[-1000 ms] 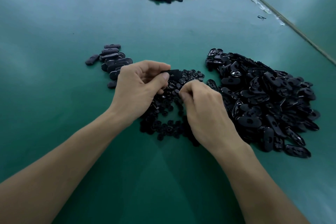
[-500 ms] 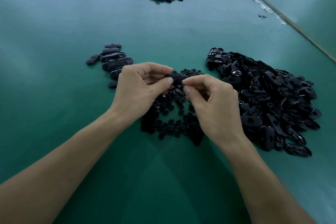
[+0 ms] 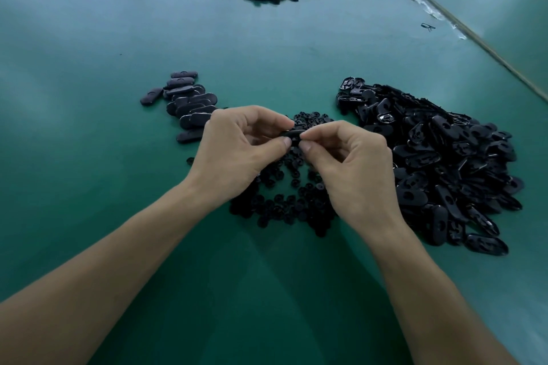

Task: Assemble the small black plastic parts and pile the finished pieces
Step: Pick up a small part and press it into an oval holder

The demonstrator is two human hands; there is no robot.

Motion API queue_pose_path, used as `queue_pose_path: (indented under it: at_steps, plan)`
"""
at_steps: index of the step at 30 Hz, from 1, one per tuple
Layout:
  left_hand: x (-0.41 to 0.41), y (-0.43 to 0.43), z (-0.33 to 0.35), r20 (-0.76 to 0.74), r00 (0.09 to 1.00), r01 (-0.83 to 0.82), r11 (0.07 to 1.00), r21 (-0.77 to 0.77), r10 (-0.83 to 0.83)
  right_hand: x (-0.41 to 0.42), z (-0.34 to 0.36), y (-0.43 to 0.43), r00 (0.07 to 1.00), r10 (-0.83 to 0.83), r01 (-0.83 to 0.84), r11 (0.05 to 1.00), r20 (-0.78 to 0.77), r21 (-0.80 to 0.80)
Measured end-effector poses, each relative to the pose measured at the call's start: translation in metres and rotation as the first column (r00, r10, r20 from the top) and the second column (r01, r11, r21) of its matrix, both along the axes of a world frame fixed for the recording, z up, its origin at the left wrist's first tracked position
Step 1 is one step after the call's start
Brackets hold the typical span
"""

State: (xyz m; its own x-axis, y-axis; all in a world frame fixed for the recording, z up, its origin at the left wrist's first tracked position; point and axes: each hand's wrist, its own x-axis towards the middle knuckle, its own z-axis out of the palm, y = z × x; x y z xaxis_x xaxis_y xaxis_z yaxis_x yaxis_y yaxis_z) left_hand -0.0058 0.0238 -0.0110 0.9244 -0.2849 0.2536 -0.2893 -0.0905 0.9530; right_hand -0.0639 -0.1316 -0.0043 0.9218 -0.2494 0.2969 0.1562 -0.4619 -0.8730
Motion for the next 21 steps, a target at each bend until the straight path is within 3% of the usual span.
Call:
queue_pose_path:
  at_steps: [15, 21]
  plan:
    - [-0.0011, -0.0027, 0.0006, -0.031, 0.999, 0.028, 0.999, -0.018, -0.028, -0.0005, 0.0009, 0.0022, 1.000, -0.020, 0.021, 0.999, 0.017, -0.047]
    - [-0.0044, -0.0040, 0.0016, -0.006, 1.000, 0.025, 0.999, 0.041, -0.024, 0.0002, 0.0004, 0.0006, 1.000, -0.016, 0.015, 0.998, -0.015, -0.067]
